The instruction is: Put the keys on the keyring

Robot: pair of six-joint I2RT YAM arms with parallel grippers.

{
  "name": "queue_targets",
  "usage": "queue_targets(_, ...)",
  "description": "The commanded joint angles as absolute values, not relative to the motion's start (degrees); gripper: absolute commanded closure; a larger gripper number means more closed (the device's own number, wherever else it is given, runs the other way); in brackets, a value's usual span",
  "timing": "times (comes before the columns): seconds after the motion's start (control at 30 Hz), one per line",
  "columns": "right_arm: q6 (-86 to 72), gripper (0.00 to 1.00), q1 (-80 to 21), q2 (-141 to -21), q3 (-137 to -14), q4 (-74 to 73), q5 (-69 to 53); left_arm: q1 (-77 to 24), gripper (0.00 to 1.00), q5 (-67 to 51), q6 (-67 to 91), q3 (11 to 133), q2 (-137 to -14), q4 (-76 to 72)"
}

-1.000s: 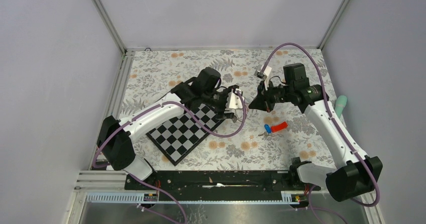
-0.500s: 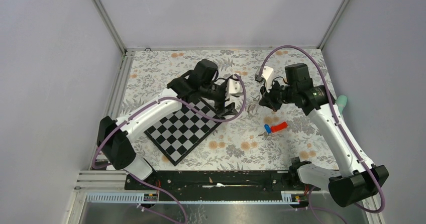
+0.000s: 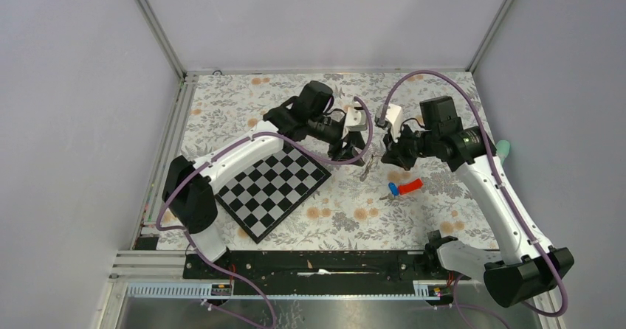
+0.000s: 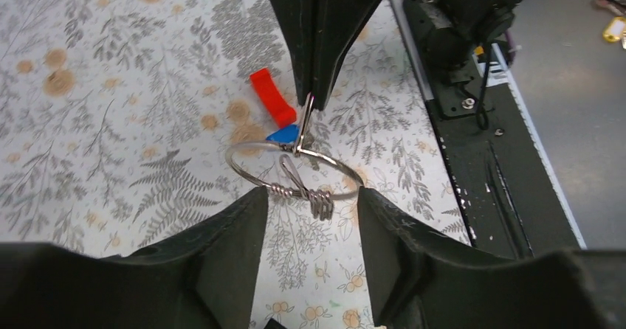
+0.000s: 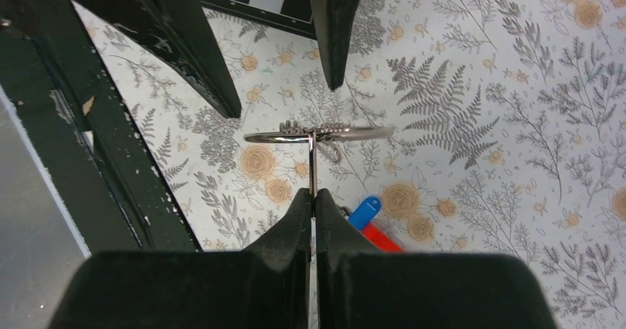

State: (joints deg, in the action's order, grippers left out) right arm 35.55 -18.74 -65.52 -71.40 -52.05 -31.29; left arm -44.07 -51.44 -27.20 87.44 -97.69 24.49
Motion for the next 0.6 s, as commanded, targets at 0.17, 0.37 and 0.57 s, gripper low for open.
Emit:
queue_targets(0.17, 33.3, 1.00, -19.2, -63.7, -69.9, -49.9, -39.8, -43.9, 0.56, -64.7, -26.9, 88.6, -98.3, 17.3)
queue_targets(0.37, 32.3, 1.00, -19.2, -63.4, -68.1, -48.3, -41.0, -43.9, 0.58, -64.4, -26.7, 88.0, -98.1, 16.4)
queue_targets(0.57, 30.9, 1.00, -19.2, -63.0, -67.7, -47.2, -42.5, -44.1, 0.60, -64.4, -25.5, 87.0, -98.7, 13.9)
